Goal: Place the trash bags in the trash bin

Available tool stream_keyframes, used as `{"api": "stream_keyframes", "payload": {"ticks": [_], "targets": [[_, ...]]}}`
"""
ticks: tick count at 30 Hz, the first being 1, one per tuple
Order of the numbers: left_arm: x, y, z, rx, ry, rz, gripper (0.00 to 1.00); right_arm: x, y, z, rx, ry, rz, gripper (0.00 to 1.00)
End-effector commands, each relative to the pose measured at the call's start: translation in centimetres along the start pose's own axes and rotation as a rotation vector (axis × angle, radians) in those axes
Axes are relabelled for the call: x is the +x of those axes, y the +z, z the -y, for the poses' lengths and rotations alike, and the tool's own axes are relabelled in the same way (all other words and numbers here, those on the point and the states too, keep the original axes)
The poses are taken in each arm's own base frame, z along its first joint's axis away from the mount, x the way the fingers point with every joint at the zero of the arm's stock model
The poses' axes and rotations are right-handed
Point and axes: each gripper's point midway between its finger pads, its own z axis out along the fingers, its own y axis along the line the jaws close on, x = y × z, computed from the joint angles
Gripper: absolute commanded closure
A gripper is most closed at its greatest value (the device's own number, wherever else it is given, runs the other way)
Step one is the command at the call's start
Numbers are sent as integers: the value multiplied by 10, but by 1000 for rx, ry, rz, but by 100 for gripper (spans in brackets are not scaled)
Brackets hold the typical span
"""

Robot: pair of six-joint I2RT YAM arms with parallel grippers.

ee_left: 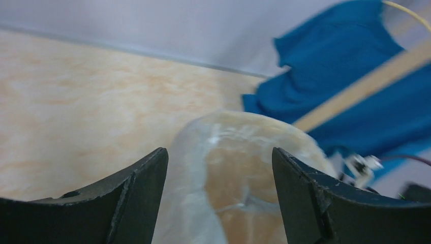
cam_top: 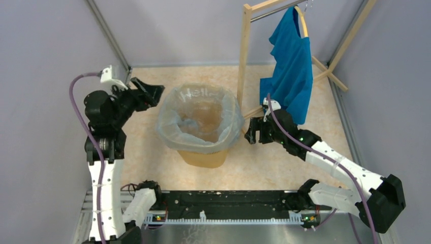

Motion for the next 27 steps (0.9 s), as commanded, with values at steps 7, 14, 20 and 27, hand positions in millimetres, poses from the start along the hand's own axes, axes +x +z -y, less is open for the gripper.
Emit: {"api": "stream_keyframes", "payload": {"ticks": [7,14,20,27], "targets": [[96,36,131,309,177,-340,22,-18,-5,-14,-51,15,58,21],[179,62,99,53,402,-550,29,-10,-8,-9,-39,21,46,21],[234,70,93,70,354,-684,36,-4,-7,-6,-33,21,30,21],[275,70,52,-51,341,-712,36,-3,-5,-13,-73,43,35,20]]}}
